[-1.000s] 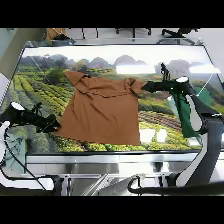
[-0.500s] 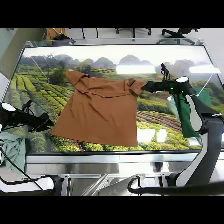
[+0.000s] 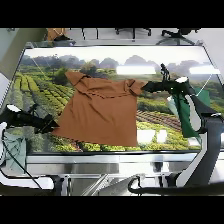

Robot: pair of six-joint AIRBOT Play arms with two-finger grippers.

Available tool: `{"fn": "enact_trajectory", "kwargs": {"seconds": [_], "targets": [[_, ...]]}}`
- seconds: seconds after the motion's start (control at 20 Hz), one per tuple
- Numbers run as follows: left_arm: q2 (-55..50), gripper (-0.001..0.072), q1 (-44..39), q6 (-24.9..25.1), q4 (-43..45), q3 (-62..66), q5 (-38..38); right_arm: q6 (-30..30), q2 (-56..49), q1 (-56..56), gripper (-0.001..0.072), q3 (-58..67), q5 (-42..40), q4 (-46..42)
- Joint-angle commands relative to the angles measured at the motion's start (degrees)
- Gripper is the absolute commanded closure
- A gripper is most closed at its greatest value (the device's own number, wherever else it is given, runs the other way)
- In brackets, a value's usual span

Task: Fold the shirts.

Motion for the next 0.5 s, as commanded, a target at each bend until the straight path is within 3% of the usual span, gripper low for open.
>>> {"fn": "enact_trajectory", "kwargs": {"seconds": [0.0, 0.05, 0.2, 0.45], "targets": [[-2.38, 0.0394, -4.46, 3.10, -3.85, -0.07, -2.51, 0.04, 0.07, 0.02, 0.0698, -0.02, 0.09, 0.00], [-2.36, 0.0675, -6.43, 3.76, -4.07, 0.74, -1.73, 0.04, 0.20, -0.09, 0.0697, -0.02, 0.09, -0.02], [-2.40, 0.0696, -10.10, 3.91, -2.43, 7.41, 2.47, 0.35, 1.75, -0.87, 0.0698, -0.02, 2.60, -0.35], [-9.97, 0.0696, -11.96, 1.77, 5.90, 33.00, 6.25, 9.09, 9.66, 0.07, 0.0700, -5.77, 11.06, -13.88]]}}
